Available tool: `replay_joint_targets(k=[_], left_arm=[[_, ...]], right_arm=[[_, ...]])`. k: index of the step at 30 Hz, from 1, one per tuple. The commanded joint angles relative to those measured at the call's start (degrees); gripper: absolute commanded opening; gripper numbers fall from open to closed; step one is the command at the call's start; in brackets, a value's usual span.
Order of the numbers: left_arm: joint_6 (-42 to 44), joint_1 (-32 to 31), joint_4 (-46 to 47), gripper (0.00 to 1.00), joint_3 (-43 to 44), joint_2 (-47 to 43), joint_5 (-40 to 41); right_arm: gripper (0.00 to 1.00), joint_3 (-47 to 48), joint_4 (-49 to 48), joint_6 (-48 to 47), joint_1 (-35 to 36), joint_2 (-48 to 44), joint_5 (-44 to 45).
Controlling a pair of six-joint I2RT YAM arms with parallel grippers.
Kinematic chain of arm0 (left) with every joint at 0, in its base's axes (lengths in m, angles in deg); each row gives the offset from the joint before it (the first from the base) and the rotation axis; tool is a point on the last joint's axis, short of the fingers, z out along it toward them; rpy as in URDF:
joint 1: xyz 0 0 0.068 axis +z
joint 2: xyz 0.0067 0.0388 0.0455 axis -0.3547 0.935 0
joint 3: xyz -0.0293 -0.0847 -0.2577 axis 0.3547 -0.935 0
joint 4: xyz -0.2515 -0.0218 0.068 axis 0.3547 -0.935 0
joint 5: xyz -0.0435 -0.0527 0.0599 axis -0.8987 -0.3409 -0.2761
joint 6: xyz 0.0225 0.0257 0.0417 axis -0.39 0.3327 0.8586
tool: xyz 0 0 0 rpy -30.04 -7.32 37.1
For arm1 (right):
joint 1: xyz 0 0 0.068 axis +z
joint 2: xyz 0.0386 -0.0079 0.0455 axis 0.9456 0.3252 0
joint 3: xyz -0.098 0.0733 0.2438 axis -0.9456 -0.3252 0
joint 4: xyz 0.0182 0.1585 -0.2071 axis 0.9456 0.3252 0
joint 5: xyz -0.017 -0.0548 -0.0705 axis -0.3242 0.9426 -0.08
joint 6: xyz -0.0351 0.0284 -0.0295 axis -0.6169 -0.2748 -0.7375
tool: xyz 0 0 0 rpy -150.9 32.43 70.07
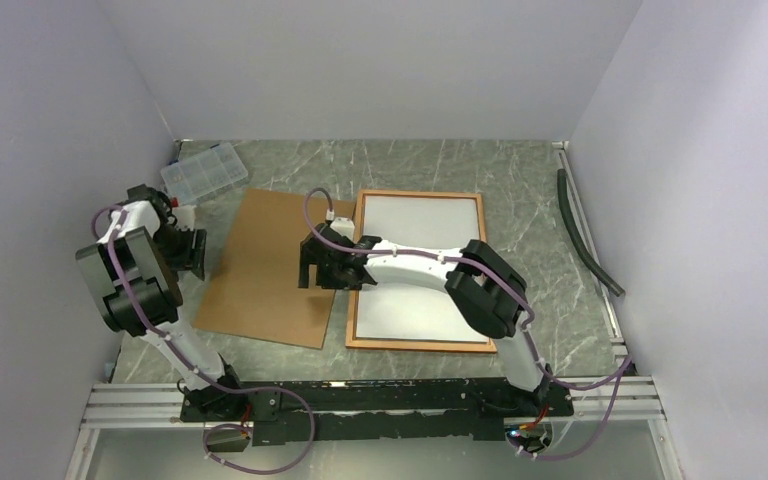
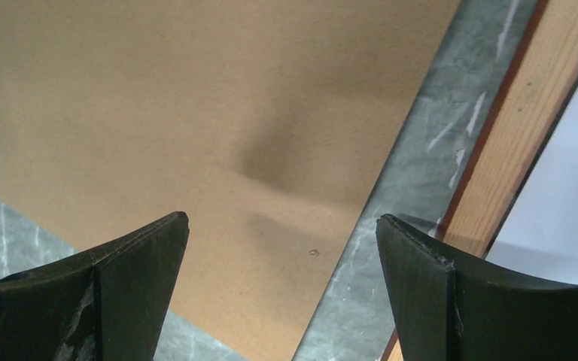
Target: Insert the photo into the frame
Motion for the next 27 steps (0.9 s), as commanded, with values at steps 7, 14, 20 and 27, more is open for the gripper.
replay_joint_targets(k=[7, 14, 20, 27], left_arm=[[-4.7, -6.66, 3.64, 0.63, -0.84, 2.58, 2.2], [-6.18, -9.42, 4.67, 0.57, -1.06, 4.83, 2.97], [-6.33, -10.84, 4.05, 0.5, -0.8, 7.05, 1.03], [-5.28, -11.35, 1.79, 0.39, -0.12, 10.73, -3.39]], right_arm=[[1.0, -0.95, -0.03, 4.6, -1.6, -0.05, 4.71], [1.0, 2.55, 0.88, 5.16, -2.22, 4.03, 6.49], [1.0, 5.44, -2.16, 6.88, -2.43, 7.0, 2.38], [1.0, 2.96, -12.23, 9.96, -3.58, 3.15, -4.86]])
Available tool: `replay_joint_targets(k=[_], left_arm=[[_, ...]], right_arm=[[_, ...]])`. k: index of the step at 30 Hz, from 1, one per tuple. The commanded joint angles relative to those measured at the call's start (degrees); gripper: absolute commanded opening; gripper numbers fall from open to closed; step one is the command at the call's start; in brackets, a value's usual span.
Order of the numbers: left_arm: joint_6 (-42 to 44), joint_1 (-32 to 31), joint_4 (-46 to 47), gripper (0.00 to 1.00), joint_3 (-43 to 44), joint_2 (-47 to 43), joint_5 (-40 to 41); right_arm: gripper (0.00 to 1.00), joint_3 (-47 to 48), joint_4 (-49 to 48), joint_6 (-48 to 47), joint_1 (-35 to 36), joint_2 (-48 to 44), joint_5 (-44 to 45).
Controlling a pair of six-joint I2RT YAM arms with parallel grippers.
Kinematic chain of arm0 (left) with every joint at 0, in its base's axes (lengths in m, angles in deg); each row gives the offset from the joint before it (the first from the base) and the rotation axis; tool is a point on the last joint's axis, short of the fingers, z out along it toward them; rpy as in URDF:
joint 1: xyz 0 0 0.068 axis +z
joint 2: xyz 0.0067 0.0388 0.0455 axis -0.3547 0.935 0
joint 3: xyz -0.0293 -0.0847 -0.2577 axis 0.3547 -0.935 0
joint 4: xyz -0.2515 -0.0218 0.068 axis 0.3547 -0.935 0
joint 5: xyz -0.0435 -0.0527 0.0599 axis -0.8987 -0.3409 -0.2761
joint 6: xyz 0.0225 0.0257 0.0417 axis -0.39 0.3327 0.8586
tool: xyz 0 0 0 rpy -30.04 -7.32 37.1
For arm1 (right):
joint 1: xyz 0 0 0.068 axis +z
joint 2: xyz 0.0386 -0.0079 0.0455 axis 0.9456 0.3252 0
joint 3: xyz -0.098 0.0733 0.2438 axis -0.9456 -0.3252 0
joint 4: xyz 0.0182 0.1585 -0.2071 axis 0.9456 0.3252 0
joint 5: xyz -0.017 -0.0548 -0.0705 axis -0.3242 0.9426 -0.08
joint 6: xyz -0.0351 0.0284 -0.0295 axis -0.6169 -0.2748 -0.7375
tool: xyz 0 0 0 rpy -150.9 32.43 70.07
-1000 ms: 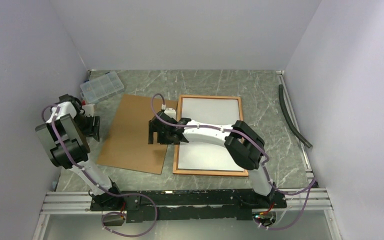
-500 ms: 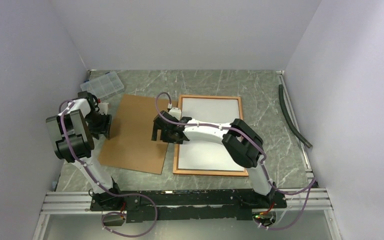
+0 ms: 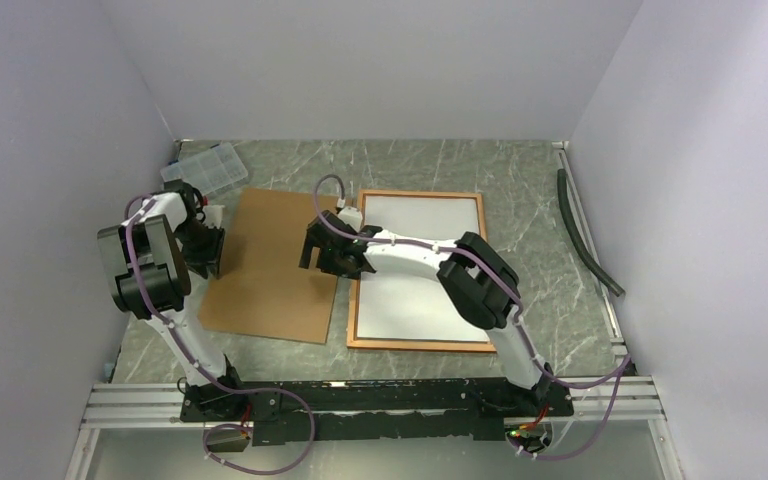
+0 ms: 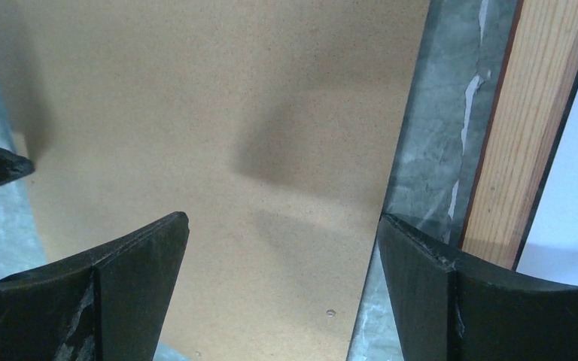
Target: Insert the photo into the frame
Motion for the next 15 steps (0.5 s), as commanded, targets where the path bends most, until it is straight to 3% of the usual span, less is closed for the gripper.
replay_joint_targets(k=[1, 8, 15], left_arm=[[-0.17, -1.39, 1.18, 0.38, -1.52, 5.52, -5.96], [1.06, -2.76, 0.51, 0.3, -1.67, 7.39, -7.58], [1.18, -5.42, -0.15, 0.27, -1.44, 7.44, -8.45]], right_arm=[[1.0, -2.1, -12.83, 4.32, -0.37, -3.06, -7.55], [1.0, -9.45, -24.05, 8.55, -0.37, -13.05, -11.45], [1.0, -15.79, -26.37, 10.76, -0.42, -19.67, -9.49]])
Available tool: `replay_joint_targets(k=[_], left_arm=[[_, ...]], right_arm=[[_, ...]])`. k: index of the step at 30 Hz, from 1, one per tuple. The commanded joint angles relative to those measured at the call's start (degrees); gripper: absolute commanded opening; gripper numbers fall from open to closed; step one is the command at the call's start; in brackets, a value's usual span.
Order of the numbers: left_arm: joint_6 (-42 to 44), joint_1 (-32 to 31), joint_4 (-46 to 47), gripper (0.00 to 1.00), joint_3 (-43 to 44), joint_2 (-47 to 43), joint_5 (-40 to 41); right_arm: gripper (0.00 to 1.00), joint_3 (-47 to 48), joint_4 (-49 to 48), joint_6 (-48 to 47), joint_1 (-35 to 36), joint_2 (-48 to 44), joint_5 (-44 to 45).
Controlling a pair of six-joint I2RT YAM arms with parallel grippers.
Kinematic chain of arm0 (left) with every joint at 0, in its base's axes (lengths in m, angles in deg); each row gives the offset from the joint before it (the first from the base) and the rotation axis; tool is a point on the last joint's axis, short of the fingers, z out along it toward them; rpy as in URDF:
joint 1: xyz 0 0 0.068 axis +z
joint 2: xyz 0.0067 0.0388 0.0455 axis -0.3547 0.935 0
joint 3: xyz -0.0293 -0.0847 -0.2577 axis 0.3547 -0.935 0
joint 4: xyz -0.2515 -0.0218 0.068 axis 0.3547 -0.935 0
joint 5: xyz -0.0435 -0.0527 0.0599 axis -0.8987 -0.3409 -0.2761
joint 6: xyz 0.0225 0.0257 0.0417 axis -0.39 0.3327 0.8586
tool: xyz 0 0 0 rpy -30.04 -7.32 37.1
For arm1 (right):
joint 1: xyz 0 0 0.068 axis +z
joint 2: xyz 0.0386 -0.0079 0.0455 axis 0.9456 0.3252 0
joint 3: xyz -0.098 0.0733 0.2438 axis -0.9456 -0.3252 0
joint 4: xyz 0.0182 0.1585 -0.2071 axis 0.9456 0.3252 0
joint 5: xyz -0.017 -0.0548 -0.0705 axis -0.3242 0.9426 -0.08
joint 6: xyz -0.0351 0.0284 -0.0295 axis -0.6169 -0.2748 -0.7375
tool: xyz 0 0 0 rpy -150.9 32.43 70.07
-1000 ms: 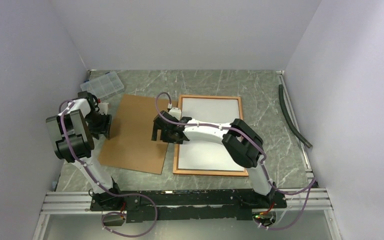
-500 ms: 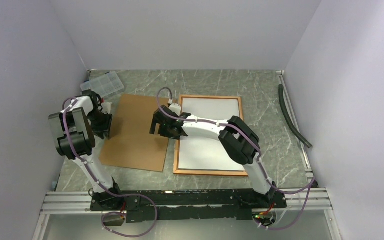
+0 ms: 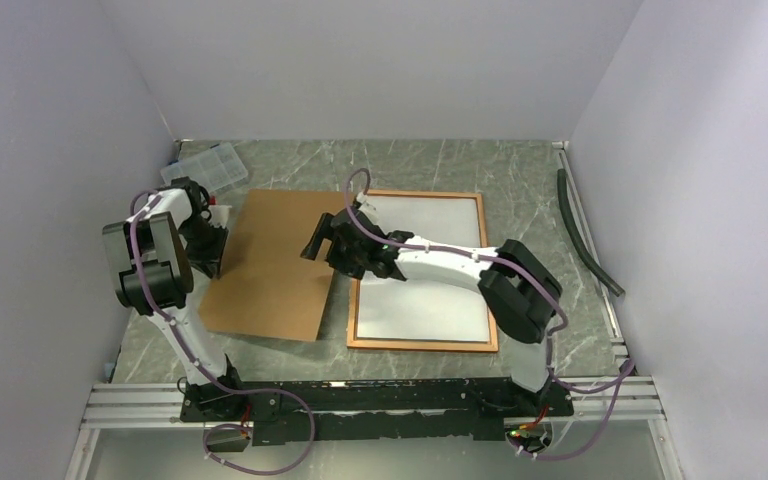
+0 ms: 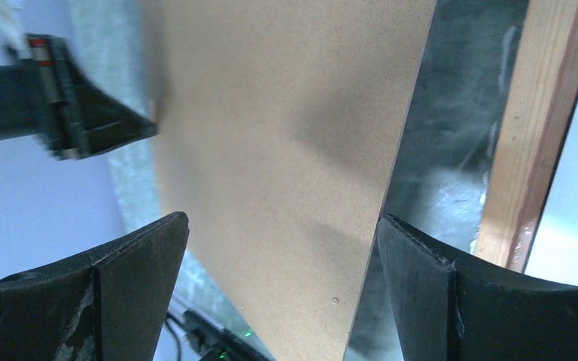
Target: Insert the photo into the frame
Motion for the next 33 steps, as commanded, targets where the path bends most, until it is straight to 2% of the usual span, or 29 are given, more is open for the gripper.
replay_joint_targets(k=[1, 16, 21, 25, 30, 33], left_arm=[[-0.73, -4.25, 2.9, 0.27, -3.59, 5.54, -8.08], [-3.05, -14.45, 1.22, 0.25, -2.29, 6.0, -9.06], [-3.57, -15.2, 0.77, 0.23, -1.98, 5.42, -7.79], [-2.7, -14.67, -0.38, 0.24, -2.15, 2.75, -5.99], [-1.52, -12.01, -6.71, 0.33, 3.38, -2.74, -7.81], [-0.57, -10.43, -9.85, 0.48, 7.47, -5.22, -8.5]], right_arm=[[1.0, -1.59, -12.51, 4.54, 1.15, -6.79, -2.1], [1.0, -19.52, -12.98, 8.33, -3.45, -20.94, 3.36], [1.0, -24.24, -12.92, 7.57, -6.03, -22.33, 1.96], [1.0, -24.13, -8.59, 2.57, -8.07, -23.12, 2.15], [1.0, -23.4, -5.73, -3.75, -10.84, -22.33, -0.14], [0.99, -22.44, -6.15, -5.85, -11.95, -19.29, -3.24]])
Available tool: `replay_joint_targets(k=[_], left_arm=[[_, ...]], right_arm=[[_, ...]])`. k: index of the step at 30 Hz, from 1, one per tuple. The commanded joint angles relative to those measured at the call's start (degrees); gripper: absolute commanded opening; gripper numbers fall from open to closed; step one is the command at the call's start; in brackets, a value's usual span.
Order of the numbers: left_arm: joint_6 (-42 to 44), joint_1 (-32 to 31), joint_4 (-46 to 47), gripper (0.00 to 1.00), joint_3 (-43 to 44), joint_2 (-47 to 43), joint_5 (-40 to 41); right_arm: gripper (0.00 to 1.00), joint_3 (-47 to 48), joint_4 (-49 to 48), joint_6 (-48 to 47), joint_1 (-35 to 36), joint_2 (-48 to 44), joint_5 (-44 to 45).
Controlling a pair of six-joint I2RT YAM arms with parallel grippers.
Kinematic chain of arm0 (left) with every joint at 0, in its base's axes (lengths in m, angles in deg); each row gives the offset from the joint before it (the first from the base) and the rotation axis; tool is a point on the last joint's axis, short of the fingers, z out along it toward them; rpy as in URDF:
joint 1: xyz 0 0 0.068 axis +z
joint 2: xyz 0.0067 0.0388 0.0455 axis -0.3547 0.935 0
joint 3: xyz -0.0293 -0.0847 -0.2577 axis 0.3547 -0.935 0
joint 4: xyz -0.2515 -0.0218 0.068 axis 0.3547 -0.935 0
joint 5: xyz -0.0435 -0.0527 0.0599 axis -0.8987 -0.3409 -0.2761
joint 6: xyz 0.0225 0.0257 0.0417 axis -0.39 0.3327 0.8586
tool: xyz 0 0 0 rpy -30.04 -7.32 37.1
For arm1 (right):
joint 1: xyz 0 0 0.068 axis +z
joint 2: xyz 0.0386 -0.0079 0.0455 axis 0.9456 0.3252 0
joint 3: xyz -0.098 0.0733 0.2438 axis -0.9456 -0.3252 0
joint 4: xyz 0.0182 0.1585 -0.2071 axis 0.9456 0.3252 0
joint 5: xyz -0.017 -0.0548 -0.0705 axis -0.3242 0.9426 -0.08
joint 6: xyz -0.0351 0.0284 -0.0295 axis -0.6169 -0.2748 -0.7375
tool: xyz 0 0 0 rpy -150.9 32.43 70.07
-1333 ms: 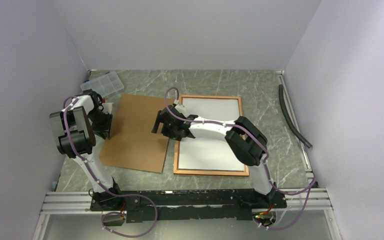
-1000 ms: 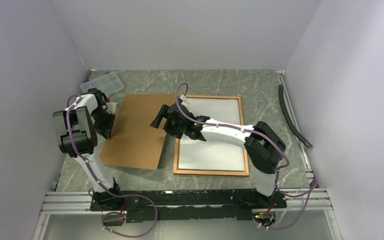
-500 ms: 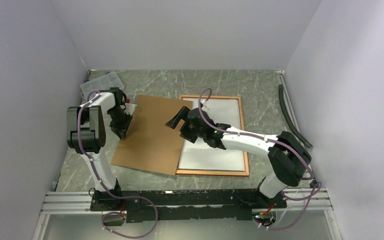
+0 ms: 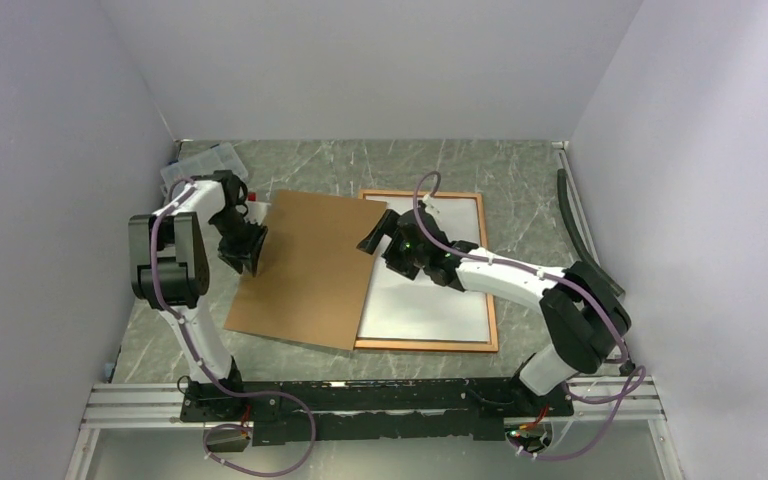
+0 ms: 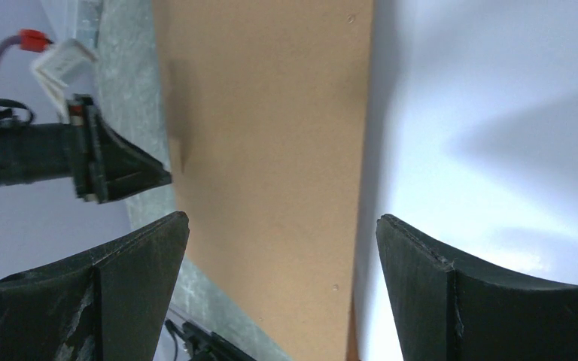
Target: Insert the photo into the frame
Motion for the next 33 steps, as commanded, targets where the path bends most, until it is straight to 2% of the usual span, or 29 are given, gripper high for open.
replay_joint_targets(k=[1, 5, 13, 20, 33], left_arm=[[1.16, 2.34, -4.51, 0.53, 6.53, -5.5, -4.39], [1.16, 4.5, -2.76, 0.6, 7.4, -5.54, -1.3], [-2.39, 4.96, 8.66, 0.53, 1.3, 0.96, 7.35], [-4.39, 3.03, 12.15, 0.47, -1.01, 4.97, 7.29], [-4.77, -0.08, 13.74, 0.4, -5.43, 6.1, 3.0]], right_arm=[[0.98, 1.8, 0.02, -5.59, -1.47, 2.71, -3.81], [0.95, 2.0, -2.43, -5.94, -2.19, 5.81, -7.09], [0.86, 3.38, -6.25, -4.78, -2.74, 10.15, -10.53], [0.82, 3.91, -8.7, -2.87, -2.73, 12.72, -12.24], [0.7, 5.72, -12.67, -0.38, -2.75, 16.32, -15.53]])
